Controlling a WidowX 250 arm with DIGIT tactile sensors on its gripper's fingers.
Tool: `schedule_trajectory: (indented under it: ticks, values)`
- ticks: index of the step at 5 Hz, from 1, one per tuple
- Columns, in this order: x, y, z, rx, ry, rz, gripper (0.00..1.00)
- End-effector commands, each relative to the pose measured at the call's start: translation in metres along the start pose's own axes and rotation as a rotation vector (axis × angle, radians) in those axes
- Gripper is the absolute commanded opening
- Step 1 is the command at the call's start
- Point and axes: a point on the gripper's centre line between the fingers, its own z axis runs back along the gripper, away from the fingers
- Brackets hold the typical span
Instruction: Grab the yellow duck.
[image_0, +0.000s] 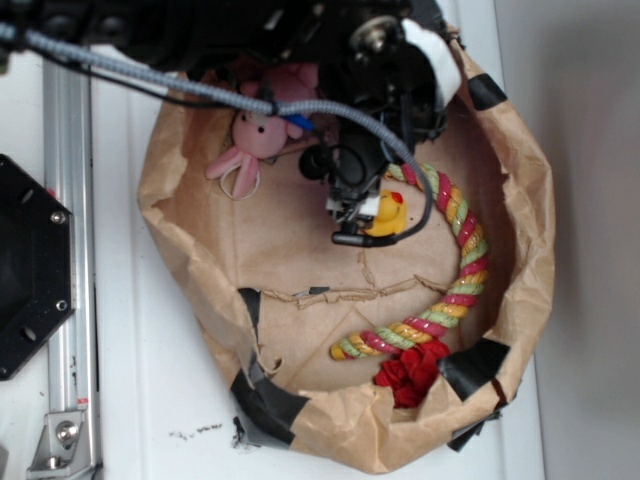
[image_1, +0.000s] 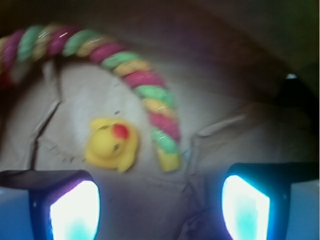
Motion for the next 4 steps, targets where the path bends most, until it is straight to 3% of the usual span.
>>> schedule_trajectory:
  ticks: [1, 2, 4]
  values:
    - [0.031, -0.012, -0.009, 0.059, -0.009, -0.008, 1.00]
    - [0.038, -0.015, -0.021, 0.050, -0.005, -0.016, 1.00]
    - [0.019, -0.019, -0.027, 0.115, 0.074, -0.100, 1.00]
